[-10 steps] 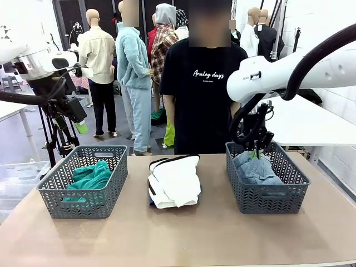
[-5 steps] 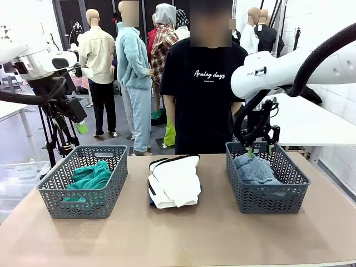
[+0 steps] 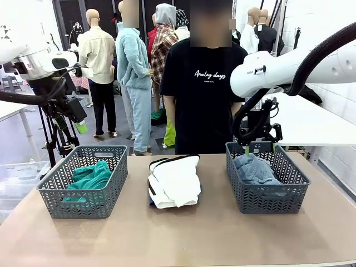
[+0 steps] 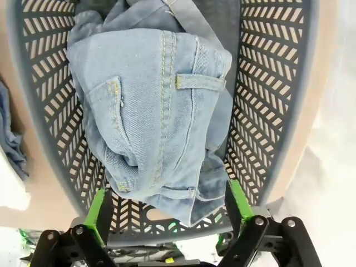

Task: Sort the tops and bottoms.
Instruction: Sort the clothes according to human instructions, then lift clothes from the center of the table with your left hand.

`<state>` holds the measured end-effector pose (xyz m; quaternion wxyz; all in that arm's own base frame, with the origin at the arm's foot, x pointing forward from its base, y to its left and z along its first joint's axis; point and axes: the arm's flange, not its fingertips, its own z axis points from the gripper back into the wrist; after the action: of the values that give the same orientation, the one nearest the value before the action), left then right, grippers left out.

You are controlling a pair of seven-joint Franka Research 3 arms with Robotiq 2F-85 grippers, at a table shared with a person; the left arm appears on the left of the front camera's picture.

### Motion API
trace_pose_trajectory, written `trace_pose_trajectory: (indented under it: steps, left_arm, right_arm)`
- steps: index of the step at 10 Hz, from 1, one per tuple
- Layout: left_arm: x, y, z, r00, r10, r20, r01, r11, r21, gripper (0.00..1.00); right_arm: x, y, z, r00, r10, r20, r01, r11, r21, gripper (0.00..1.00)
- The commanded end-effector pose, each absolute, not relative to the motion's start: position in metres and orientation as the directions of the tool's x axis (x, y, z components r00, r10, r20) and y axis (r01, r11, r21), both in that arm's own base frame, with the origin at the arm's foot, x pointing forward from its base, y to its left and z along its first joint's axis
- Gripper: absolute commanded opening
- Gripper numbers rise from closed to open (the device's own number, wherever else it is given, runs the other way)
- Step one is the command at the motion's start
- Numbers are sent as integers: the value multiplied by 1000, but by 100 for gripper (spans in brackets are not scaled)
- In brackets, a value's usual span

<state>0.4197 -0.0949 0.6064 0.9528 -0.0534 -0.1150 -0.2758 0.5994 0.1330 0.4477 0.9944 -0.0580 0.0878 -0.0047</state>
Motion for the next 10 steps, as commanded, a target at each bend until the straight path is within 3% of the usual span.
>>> trace_pose_trajectory:
  steps: [1, 10]
  left_arm:
    - [419, -93, 607, 813, -524, 254, 554, 830, -59, 100]
    - [419, -93, 607, 813, -524, 254, 554, 830, -59, 100]
  right_arm:
    - [600, 132, 447, 988, -14, -154, -4, 994, -113, 100]
    - [600, 132, 447, 988, -14, -154, -4, 994, -113, 100]
